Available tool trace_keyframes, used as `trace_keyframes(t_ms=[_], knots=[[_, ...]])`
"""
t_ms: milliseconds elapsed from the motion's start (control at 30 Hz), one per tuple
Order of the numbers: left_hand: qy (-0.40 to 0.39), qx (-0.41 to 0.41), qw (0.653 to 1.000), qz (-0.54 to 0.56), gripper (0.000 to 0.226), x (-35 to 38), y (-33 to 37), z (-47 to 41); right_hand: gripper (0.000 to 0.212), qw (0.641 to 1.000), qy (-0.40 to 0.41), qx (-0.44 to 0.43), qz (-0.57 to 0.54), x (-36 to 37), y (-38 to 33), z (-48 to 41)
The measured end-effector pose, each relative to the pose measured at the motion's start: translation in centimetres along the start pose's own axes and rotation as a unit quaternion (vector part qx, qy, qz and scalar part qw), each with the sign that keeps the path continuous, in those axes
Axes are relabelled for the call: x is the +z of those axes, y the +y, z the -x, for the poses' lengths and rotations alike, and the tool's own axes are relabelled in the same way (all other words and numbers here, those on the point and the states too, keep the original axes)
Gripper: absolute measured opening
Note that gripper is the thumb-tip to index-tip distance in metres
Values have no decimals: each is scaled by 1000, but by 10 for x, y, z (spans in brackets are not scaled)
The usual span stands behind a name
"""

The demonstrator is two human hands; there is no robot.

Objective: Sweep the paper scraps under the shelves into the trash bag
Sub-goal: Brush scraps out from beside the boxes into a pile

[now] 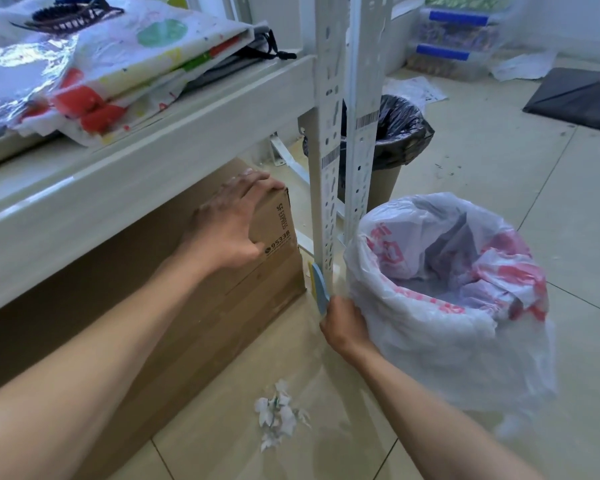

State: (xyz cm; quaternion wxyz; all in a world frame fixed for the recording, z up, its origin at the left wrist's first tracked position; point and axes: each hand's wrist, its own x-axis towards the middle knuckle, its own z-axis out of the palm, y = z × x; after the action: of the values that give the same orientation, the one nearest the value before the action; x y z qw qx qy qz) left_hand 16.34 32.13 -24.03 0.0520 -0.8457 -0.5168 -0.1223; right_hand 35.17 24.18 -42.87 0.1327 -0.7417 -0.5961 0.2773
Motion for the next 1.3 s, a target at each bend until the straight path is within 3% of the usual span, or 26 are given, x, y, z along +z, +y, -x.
trace_keyframes(t_ms=[333, 533, 767, 967, 1167, 1300], knots=[[-9, 1, 1000, 5, 96, -2, -2, 1, 14, 994, 64, -88, 8, -17, -22, -8], [-10, 3, 1000, 15, 94, -3, -3, 1, 14, 991, 46, -108, 65, -5, -31, -41], [-6, 11, 1000, 26, 92, -1, -3, -1, 17, 994, 47, -86, 47, 2, -27, -52], [8, 11, 1000, 24, 93, 0, -1, 0, 7, 997, 29, -53, 45, -6, -16, -41], [8, 13, 1000, 20, 94, -1, 0, 1, 21, 995, -38, -54, 79, -31, -20, -32], [-5, 6, 1000, 14, 96, -1, 0, 0, 16, 988, 14, -86, 124, -46, -26, -34]])
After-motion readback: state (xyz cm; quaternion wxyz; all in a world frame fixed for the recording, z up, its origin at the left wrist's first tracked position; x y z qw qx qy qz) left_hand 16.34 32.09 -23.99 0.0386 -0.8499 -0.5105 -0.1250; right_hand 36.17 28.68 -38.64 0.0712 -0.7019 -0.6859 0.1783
